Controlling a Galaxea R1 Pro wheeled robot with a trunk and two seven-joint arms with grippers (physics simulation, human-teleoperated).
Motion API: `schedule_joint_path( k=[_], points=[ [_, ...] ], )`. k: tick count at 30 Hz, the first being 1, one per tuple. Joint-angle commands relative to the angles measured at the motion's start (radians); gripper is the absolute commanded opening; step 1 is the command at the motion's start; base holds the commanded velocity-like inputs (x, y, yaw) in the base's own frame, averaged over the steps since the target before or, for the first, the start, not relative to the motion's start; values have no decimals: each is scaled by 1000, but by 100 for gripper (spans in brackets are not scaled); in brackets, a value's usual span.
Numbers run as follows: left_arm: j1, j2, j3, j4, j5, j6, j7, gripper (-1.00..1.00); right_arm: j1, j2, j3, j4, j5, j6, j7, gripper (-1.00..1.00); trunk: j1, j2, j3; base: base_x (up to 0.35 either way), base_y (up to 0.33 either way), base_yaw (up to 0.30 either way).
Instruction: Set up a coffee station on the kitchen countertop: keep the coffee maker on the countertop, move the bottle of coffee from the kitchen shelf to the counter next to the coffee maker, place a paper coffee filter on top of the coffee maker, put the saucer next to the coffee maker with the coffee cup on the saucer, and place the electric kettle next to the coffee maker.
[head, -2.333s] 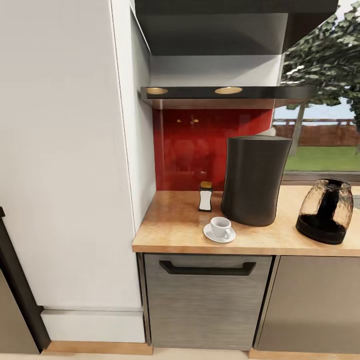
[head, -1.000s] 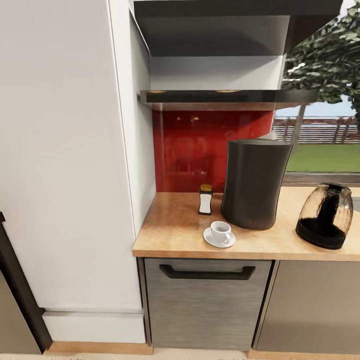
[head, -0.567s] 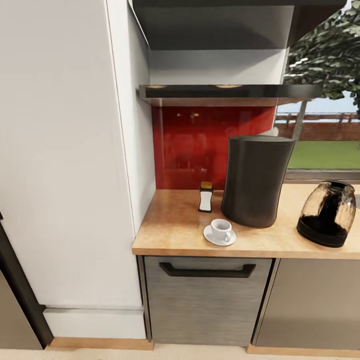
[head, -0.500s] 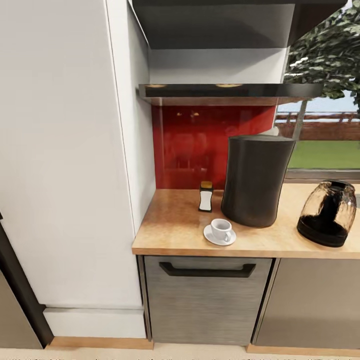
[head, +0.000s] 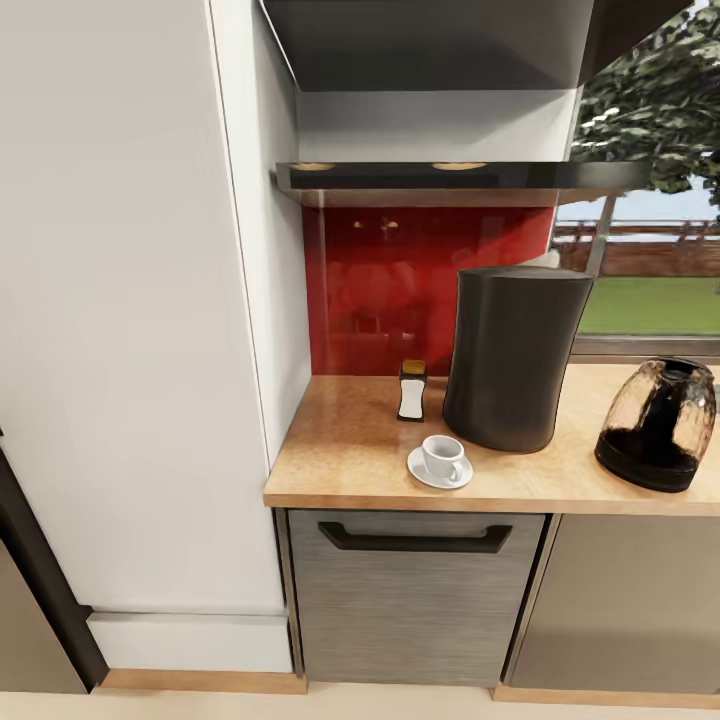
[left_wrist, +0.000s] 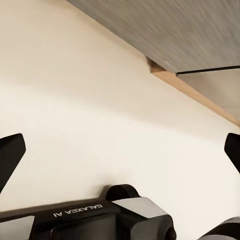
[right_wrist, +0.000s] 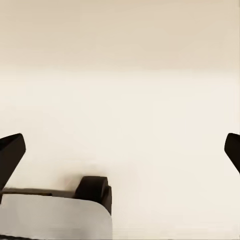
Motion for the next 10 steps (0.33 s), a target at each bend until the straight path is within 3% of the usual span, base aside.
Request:
schedule_joint_path(
  k=[1, 6, 10],
  points=[
    [0, 0, -6, -1, 11, 10, -3, 100, -1, 9, -11, 16, 8, -2, 3, 100, 0, -1, -1, 0, 0, 0],
    [0, 0, -5, -1, 11, 10, -3, 100, -1, 62, -12, 60, 6, -2, 3, 100, 0, -1, -1, 0, 0, 0],
    [0, 0, -5, -1, 11, 10, -3, 100, -1, 74, -13, 68, 7, -3, 3, 100, 0, -1, -1, 0, 0, 0]
  ],
)
